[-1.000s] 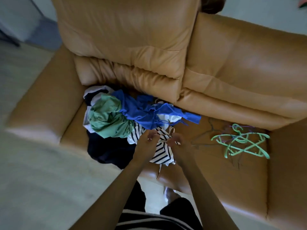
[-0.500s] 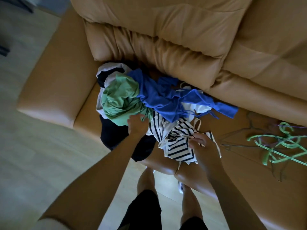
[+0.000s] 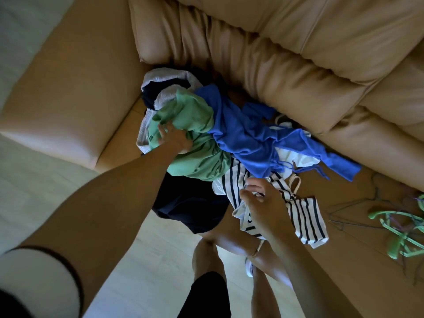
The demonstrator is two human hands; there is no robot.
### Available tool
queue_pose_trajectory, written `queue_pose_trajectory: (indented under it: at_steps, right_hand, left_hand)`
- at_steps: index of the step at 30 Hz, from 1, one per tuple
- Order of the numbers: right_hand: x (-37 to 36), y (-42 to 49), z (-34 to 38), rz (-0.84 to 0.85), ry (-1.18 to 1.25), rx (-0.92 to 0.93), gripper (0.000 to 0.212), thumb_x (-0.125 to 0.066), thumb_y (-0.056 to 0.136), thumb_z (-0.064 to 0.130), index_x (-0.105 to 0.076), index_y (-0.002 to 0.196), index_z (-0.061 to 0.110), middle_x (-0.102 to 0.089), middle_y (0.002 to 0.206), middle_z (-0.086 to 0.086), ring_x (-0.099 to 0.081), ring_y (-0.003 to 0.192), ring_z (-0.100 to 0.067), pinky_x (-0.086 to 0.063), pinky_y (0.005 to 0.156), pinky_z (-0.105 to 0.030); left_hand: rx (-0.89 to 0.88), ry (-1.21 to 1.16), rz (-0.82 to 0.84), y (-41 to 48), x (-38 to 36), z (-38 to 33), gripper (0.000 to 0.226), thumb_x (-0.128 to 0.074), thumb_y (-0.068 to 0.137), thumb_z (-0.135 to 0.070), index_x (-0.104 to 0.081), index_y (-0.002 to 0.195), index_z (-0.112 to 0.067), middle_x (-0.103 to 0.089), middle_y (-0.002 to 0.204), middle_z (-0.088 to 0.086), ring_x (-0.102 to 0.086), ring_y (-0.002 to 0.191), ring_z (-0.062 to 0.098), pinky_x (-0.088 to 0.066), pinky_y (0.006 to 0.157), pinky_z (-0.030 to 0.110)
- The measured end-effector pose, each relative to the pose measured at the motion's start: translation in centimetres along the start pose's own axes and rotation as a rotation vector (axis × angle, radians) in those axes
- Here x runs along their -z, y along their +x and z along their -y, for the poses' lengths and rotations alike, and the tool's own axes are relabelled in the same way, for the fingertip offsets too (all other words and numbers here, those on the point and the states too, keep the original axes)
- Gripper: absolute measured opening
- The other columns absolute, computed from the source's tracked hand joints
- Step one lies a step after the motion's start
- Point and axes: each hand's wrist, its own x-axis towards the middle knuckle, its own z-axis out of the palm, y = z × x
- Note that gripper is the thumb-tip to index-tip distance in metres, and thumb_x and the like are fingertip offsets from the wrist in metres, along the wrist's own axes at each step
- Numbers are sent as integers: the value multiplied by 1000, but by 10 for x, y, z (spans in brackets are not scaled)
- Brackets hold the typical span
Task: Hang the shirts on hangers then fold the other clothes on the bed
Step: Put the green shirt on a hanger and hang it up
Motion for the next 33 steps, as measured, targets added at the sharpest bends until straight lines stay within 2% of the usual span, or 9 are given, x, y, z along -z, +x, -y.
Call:
queue_pose_trajectory:
  at_steps: [2,6,9,12,15,20,24,29,33]
  right_hand:
    - [-9,2,12,14,-23,11,33,-66,92,27,-62,125,23,-65,118,7,-66,95,-9,-48,79,-24]
    - [-16,-1,32,52,-44,51,33,-66,93,26,-61,125,21,-64,116,6,-59,85,5,-41,71,-14]
    - [-19,-12,53,73,-42,89,37,-66,93,27,-60,129,20,-65,119,3,-59,86,6,-40,68,-9]
    - [-17,-24,75,76,-26,129,39,-67,94,26,-59,131,18,-63,119,2,-57,86,7,-41,64,-3]
    - [-3,-41,98,79,-9,197,42,-66,94,26,-56,134,17,-61,121,2,-62,92,-5,-44,68,-7]
    - [34,-71,133,105,18,349,58,-75,88,29,-50,140,20,-54,134,5,-53,121,-9,-46,100,-30]
    - [74,-92,156,-6,98,488,55,-81,83,26,-54,131,19,-64,123,6,-60,111,-6,-48,88,-18]
    - [136,-118,179,-85,213,557,10,-69,93,15,-62,95,22,-59,77,7,-55,63,7,-40,60,-13]
    - [192,-143,193,-99,388,549,21,-62,83,32,-73,101,33,-75,103,2,-69,101,-18,-54,90,-38]
  left_hand:
    - [-11,45,-4,-1,7,10,70,-39,92,-60,-37,151,-22,-24,160,13,-14,149,43,-23,118,58]
    - [-177,-261,-284,-34,23,22,39,-57,95,-40,-64,124,-14,-63,129,10,-54,124,32,-39,109,43]
    - [-326,-603,-324,-79,46,30,20,-68,91,-16,-71,107,-5,-72,110,10,-66,104,23,-50,94,26]
    - [-462,-672,-351,-134,73,21,14,-70,89,-8,-73,102,-3,-74,100,7,-65,90,12,-44,78,3]
    - [-556,-778,-324,-192,105,1,8,-72,87,-9,-73,94,-13,-74,90,-1,-68,85,7,-51,83,14]
    - [-727,-916,-315,-288,157,-46,17,-69,88,-4,-71,85,-21,-73,86,3,-69,79,13,-56,80,30]
    - [-879,-971,-339,-353,192,-84,13,-69,88,-5,-71,86,-18,-74,85,3,-71,80,14,-58,78,34]
    - [-1108,-990,-301,-413,220,-125,17,-69,87,1,-68,87,-15,-70,84,3,-67,80,10,-54,75,26]
    - [-1189,-1040,-316,-426,235,-150,13,-66,87,-23,-64,100,-23,-67,98,1,-64,91,12,-52,81,33]
